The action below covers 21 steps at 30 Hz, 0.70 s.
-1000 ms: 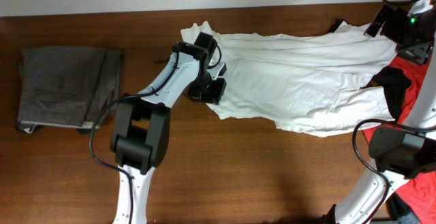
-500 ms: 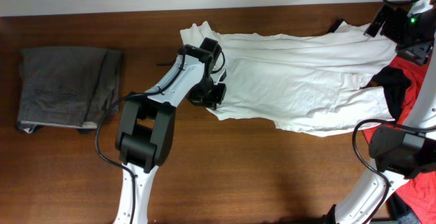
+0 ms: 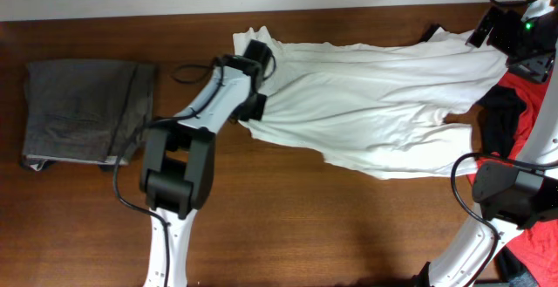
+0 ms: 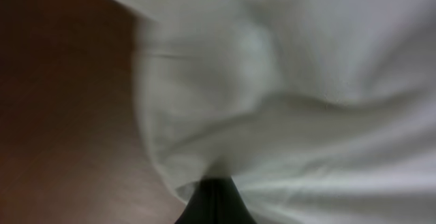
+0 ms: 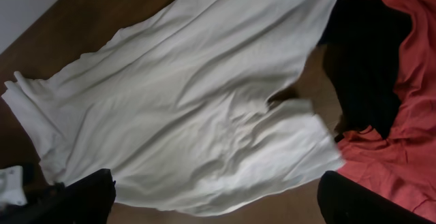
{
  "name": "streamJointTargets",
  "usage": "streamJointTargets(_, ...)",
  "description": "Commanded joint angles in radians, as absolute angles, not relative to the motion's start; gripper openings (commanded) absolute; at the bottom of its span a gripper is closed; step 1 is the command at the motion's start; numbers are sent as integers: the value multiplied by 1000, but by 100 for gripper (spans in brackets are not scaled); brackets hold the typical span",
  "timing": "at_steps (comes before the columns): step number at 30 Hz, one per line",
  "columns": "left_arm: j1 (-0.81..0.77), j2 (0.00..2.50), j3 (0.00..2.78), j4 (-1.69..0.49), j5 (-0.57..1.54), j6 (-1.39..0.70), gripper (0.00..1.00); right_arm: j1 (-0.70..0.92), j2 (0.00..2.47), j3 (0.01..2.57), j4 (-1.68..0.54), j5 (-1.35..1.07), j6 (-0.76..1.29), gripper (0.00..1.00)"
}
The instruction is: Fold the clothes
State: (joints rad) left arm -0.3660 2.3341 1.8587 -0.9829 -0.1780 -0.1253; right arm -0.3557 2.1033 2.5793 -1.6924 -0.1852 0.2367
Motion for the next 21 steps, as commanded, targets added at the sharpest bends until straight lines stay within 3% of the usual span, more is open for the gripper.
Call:
streamJointTargets(1, -311, 2362, 1846, -937, -259, -134, 0, -355, 2105, 2575, -1698, -179, 241, 99)
streamJointTargets(7, -257, 2361, 1853, -815, -247, -123, 0, -354, 2105, 2575, -1698, -179, 241, 99)
streamJointTargets(14, -263, 2303, 2024, -971, -229, -128, 0, -354, 2104, 2575, -1699, -179, 241, 99)
streamJointTargets(21, -312, 2204, 2082, -1147, 173, -146, 0, -354, 2104, 2575, -1698, -179, 241, 99)
